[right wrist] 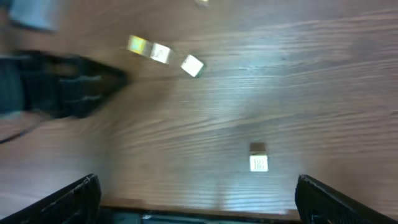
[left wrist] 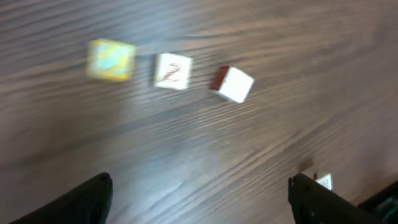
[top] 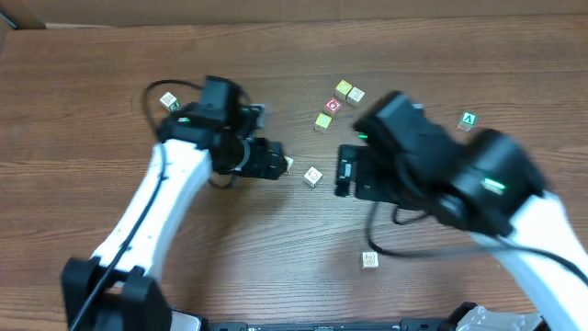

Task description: Flip 4 blocks

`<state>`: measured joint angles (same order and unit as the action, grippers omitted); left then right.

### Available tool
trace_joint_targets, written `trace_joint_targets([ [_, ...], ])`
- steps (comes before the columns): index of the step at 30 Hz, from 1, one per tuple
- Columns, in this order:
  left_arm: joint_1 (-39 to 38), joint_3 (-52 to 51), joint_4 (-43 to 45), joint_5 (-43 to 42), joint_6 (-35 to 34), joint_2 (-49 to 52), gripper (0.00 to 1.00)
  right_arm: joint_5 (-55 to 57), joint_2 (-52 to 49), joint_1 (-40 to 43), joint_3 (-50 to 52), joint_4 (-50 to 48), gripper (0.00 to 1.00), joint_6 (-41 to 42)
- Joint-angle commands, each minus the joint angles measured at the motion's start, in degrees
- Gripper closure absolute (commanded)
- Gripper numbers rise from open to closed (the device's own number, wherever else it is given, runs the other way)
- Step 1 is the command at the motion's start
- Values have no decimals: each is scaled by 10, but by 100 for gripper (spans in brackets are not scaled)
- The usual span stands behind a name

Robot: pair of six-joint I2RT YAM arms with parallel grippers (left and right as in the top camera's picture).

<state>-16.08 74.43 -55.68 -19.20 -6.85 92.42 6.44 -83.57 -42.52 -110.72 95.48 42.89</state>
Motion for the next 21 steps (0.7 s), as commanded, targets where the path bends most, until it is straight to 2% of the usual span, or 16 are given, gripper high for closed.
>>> trace_joint_targets([
  [1, -44, 10, 28, 3, 59, 50, 14, -10, 37, -2, -59, 16, 0, -19],
  [5, -89, 10, 86, 3, 104, 110, 30, -56, 78, -2, -65, 16, 0, -24],
  [6, -98, 10, 100, 3, 115, 122, 31, -67, 86, -2, -65, 16, 0, -24],
  [10, -125, 11, 150, 4, 146, 158, 17, -101, 106, -2, -65, 16, 0, -24],
  [14, -131, 10, 179, 36, 148, 170, 17, -136, 108, -2, -64, 16, 0, -25],
  [17, -131, 10, 193, 55, 148, 179, 27, -150, 108, -2, -63, 16, 0, -25],
  [18, -131, 10, 196, 60, 146, 184, 34, -154, 108, -2, -63, 16, 0, -24],
  [21, -130, 10, 200, 63, 146, 205, 36, -158, 108, -2, -63, 16, 0, -24],
])
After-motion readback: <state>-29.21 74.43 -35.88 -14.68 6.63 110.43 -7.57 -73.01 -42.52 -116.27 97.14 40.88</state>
